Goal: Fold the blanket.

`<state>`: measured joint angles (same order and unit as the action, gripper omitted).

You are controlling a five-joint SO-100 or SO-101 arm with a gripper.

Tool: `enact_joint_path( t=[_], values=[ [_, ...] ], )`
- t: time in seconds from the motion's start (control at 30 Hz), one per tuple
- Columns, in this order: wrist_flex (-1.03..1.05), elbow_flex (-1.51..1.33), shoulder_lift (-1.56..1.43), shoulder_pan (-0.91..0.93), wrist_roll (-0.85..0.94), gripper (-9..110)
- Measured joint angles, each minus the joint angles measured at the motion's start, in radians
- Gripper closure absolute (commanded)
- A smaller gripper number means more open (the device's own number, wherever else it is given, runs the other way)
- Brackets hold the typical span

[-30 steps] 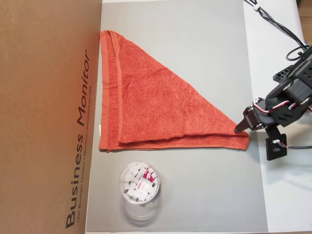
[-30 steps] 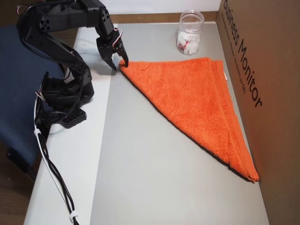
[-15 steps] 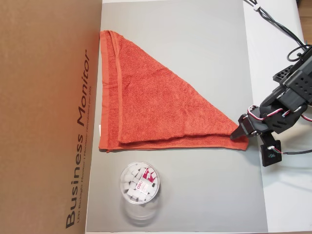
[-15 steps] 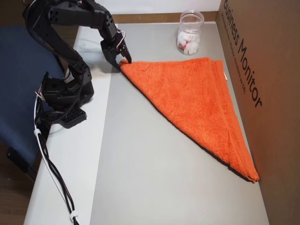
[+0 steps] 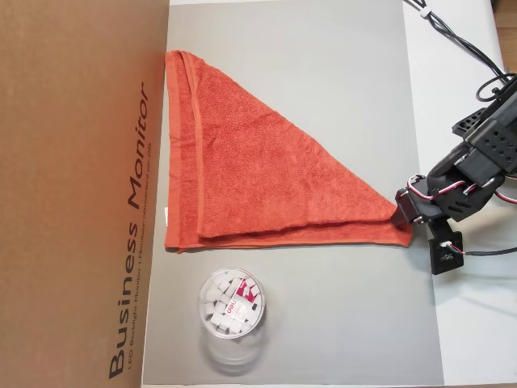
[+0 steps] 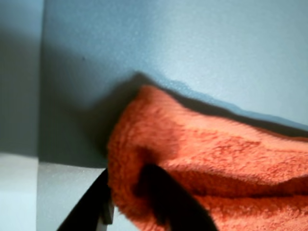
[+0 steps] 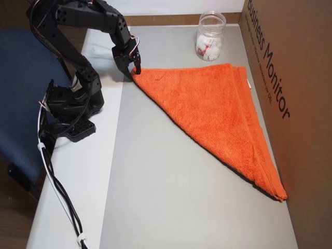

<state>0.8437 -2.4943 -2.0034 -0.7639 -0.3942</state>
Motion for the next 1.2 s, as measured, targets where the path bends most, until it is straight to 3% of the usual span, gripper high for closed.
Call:
enact_joint_path(
  t=[0.47,0.73,1.2],
  values=[
    [-0.003,0.0,0.0,-0.008,-0.026,102],
    [0.011,0.071,-0.005,-0.008,-0.29,102],
    [0.316,0.109,-0.219,-0.026,-0.331,102]
  ],
)
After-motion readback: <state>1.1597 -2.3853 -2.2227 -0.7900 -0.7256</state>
